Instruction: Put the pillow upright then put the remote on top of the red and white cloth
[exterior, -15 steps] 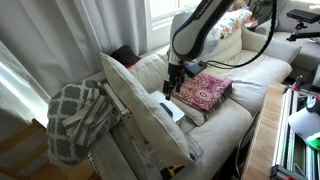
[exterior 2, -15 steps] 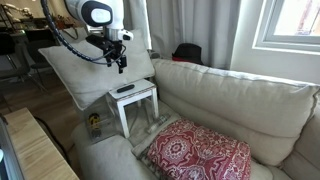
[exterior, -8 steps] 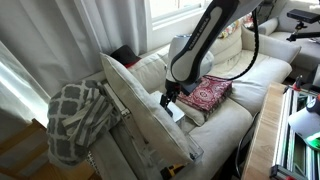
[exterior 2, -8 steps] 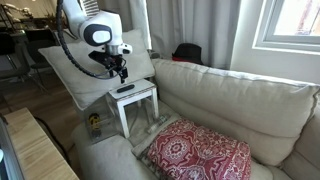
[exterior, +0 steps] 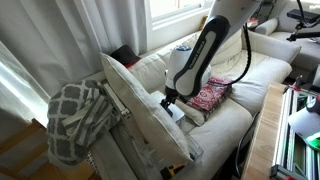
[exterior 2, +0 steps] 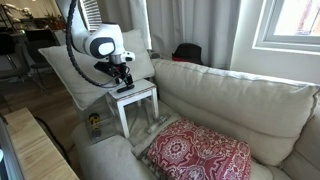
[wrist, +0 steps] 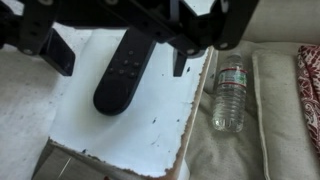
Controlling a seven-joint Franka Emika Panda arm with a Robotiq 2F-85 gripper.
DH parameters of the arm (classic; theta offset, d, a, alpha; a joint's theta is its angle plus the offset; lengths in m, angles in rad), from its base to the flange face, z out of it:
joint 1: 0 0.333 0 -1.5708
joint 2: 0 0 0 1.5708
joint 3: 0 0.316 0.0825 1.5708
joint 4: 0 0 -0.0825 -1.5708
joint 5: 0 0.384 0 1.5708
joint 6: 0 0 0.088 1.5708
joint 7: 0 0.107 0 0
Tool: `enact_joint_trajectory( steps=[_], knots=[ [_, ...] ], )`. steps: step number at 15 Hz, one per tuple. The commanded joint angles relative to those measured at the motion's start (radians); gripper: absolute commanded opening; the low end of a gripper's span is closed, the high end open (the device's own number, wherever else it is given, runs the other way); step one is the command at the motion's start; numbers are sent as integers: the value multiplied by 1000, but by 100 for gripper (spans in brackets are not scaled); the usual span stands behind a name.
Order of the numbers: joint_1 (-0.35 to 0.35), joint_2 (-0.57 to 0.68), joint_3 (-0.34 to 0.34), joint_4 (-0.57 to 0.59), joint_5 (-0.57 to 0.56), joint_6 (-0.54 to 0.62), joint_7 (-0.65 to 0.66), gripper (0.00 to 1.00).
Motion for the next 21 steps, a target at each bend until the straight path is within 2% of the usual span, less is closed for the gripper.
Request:
enact_joint_trajectory(
  steps=[1, 3, 4, 6, 7, 8, 9, 11, 14, 18, 21],
  knots=[
    [39, 48, -32, 38, -42, 35, 74, 99],
    [52, 58, -44, 47, -49, 40, 87, 91],
    [64, 62, -57, 51, -52, 41, 94, 82],
    [78, 71, -74, 59, -56, 44, 104, 87],
    [83, 74, -80, 62, -57, 45, 109, 85],
    [88, 77, -85, 65, -58, 45, 114, 90],
    [90, 79, -88, 68, -61, 44, 118, 90],
    [92, 84, -90, 73, -62, 41, 122, 83],
    [89, 91, -87, 80, -62, 35, 125, 47],
    [82, 85, -87, 77, -62, 29, 124, 18],
    [66, 59, -83, 57, -57, 26, 123, 18]
  ],
)
